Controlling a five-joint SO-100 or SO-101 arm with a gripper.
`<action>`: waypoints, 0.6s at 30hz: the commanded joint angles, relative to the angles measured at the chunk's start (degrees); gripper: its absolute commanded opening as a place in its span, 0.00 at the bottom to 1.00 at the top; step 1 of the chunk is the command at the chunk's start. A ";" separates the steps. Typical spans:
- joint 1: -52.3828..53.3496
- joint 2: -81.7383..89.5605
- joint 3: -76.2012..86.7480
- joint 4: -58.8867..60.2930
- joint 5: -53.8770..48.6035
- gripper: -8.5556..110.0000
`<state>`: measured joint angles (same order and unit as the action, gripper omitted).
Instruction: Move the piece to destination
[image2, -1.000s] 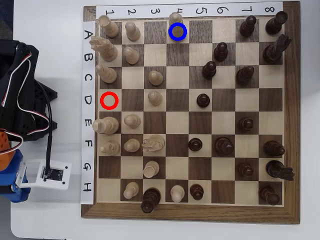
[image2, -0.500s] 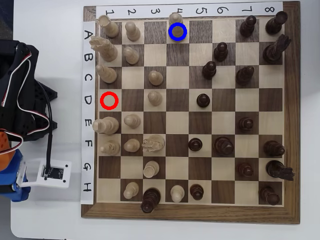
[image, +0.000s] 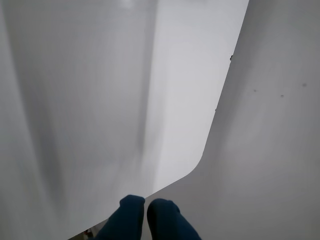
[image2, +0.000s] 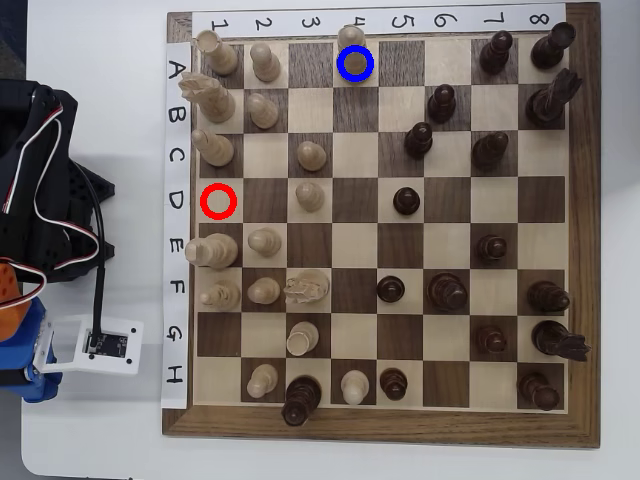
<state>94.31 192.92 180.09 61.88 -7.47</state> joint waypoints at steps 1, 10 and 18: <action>-0.09 3.43 -0.97 0.62 -0.88 0.07; 0.53 3.43 -0.97 0.53 -0.53 0.07; 0.62 3.43 -0.97 0.53 -0.44 0.07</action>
<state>94.31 192.92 180.09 61.88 -7.47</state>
